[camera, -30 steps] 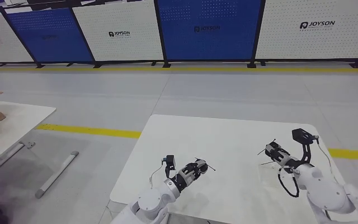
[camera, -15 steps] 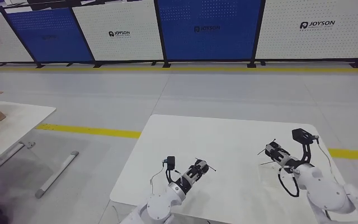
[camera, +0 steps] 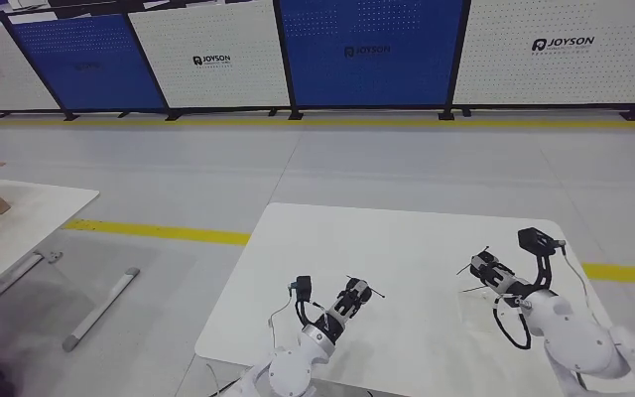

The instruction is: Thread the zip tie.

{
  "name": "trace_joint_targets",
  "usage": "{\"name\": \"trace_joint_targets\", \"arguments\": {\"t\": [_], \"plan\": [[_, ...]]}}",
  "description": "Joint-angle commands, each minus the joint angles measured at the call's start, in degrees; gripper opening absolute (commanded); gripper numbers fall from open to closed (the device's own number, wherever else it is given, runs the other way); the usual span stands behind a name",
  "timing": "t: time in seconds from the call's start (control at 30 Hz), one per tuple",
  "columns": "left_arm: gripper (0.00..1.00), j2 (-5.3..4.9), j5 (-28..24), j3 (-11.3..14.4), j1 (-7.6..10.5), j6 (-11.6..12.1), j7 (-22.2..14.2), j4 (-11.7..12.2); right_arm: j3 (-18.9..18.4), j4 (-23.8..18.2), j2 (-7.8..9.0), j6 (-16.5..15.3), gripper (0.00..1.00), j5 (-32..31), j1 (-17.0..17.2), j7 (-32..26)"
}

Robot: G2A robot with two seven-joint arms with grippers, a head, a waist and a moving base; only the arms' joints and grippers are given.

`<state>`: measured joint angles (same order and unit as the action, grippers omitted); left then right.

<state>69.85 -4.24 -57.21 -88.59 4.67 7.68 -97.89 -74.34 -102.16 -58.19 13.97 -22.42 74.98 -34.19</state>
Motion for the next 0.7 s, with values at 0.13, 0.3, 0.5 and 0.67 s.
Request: {"name": "trace_joint_targets", "arguments": {"t": [0.13, 0.3, 0.5, 0.67], "plan": [[0.0, 0.87, 8.42, 1.93, 1.99, -3.06, 8.67, 1.34, 0.0, 0.0, 0.0, 0.0, 0.0, 0.0, 0.0, 0.0], [0.0, 0.95, 8.79, 2.14, 2.12, -3.52, 8.84, 1.37, 0.0, 0.0, 0.0, 0.0, 0.0, 0.0, 0.0, 0.0], [0.0, 0.95, 8.79, 2.14, 2.12, -3.52, 8.84, 1.37, -3.12, -3.4, -0.01, -5.54, 0.0, 5.44, 6.38, 4.21], [0.0, 0.95, 8.79, 2.14, 2.12, -3.52, 8.84, 1.37, -1.76, -7.79, -0.41, -7.19, 0.0, 6.77, 12.7, 8.87]]}}
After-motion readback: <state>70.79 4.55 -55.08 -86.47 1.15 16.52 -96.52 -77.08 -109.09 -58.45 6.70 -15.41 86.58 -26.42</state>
